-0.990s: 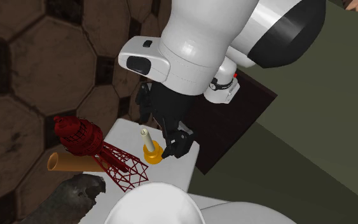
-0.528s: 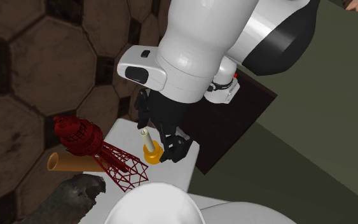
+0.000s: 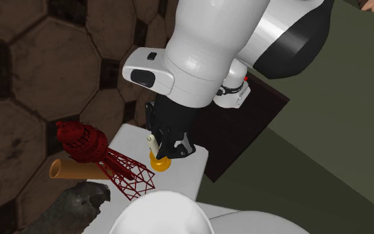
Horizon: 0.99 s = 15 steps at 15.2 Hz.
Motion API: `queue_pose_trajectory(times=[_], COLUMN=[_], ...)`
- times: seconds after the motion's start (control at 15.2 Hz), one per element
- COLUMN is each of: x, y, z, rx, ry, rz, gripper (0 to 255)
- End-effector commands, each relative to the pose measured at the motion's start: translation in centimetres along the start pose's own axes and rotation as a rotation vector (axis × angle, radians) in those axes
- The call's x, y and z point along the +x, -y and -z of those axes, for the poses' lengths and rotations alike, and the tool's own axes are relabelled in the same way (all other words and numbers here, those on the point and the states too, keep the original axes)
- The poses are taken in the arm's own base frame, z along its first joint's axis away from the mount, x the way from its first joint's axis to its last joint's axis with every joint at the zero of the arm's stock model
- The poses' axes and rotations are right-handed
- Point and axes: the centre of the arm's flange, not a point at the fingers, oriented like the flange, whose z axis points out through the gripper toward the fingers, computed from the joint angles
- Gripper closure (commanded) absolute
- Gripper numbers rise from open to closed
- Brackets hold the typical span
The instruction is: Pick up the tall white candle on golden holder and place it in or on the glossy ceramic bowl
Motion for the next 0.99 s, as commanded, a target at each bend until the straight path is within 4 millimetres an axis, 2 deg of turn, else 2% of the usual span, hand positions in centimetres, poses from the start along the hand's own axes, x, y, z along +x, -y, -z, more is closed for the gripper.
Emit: queue_pose_trajectory(times=[0.0,0.2,0.92], x=[0.0,0.0,2.4], y=[0.0,0.0,-0.1], z=[0.0,0.0,5.2], rx=[0.0,0.0,0.0], ry=[0.0,0.0,0.0], rz=[0.0,0.0,0.0], gripper=[255,255,255])
